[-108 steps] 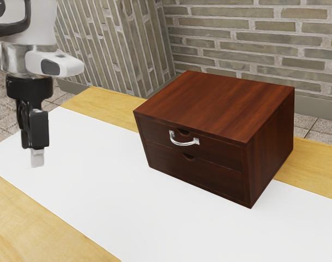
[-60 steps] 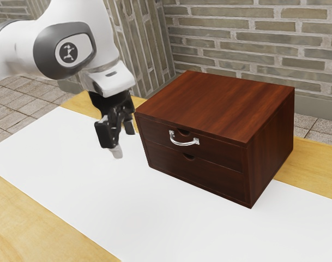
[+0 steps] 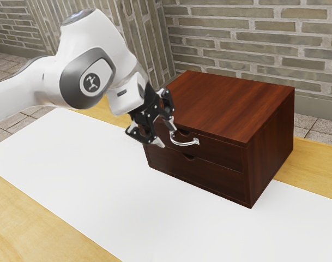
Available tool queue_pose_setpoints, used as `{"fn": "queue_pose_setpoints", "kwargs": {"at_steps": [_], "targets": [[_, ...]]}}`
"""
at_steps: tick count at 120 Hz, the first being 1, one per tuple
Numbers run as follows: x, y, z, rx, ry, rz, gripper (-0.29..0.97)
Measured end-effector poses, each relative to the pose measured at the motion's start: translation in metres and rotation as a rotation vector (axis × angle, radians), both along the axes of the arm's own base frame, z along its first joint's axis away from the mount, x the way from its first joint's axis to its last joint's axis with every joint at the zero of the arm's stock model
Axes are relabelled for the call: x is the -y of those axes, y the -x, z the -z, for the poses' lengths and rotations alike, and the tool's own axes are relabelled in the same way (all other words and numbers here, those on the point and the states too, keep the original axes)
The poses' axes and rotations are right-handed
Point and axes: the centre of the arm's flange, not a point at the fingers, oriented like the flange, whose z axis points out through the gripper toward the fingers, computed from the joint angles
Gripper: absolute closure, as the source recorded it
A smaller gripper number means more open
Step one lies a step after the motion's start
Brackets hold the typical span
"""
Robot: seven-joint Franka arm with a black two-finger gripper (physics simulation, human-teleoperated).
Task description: Pull the drawer handle with one arm to open the drawer
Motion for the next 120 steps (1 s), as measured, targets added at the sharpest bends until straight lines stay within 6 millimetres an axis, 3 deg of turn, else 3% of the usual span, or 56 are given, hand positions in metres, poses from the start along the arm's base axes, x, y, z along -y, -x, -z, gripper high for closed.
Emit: {"fn": "queue_pose_setpoints", "kwargs": {"at_steps": [29, 58, 72, 120], "targets": [[0.014, -0.018, 0.014, 0.067, -0.033, 0.131, 0.48], [-0.004, -0.029, 0.041, 0.055, -0.051, 0.168, 0.57], [-0.007, -0.021, 0.052, 0.030, -0.054, 0.153, 0.56], [0.004, 0.026, 0.049, 0.006, -0.056, 0.110, 0.65]]}}
